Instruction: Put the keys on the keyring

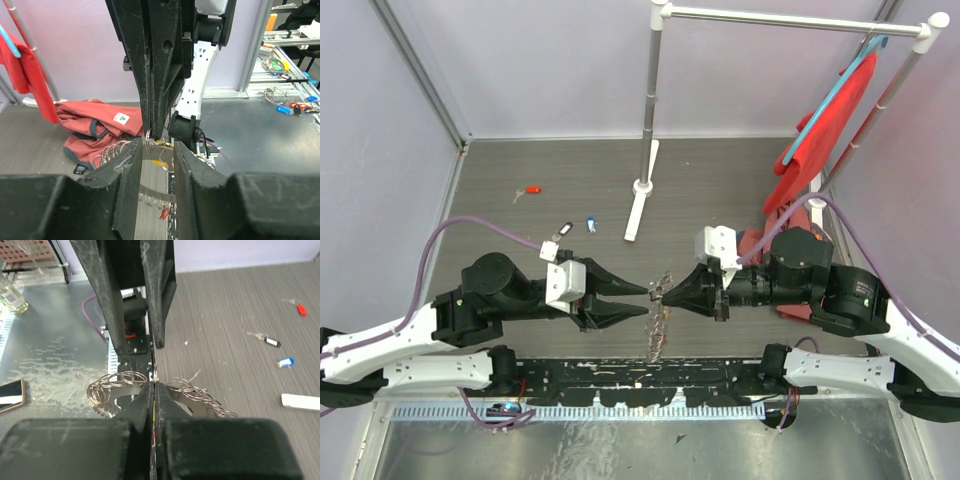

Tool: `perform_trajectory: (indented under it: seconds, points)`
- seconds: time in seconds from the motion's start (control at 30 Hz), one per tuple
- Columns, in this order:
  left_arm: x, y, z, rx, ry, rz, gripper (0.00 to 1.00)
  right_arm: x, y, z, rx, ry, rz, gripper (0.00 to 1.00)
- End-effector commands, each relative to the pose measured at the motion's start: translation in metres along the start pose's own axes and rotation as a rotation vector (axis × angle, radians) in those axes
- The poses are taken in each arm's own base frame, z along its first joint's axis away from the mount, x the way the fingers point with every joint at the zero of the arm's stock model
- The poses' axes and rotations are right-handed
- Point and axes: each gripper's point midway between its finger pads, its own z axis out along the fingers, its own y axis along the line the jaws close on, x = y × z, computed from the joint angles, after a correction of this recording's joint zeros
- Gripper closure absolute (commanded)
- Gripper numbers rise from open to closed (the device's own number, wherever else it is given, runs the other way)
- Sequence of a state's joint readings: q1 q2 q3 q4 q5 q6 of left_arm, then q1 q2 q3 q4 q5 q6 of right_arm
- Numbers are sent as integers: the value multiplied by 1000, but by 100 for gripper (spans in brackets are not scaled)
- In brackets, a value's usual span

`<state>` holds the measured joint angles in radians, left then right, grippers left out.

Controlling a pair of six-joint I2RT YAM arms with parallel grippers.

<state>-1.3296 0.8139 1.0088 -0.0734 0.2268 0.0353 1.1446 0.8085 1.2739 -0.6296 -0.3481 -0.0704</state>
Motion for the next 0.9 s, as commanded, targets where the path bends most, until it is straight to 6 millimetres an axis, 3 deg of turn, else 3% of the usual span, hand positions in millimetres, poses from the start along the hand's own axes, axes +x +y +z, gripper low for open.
perform_trajectory:
  seconds: [0.0,0.13,0.47,0.73,0.87]
  points:
    - [-14,1,-6,-5,-10,30,60,-7,-9,-16,78,65,6,99]
    - [1,14,-3,-73,63,28,59,16,-19,-18,137,224,54,99]
    - [52,30,5,-132,254,56,54,49,-38,-20,272,493,173,99]
    - [66,35,0,-160,285,70,46,76,-33,-19,293,666,298,99]
    - [70,36,2,-163,287,72,44,78,-32,-18,300,686,321,99]
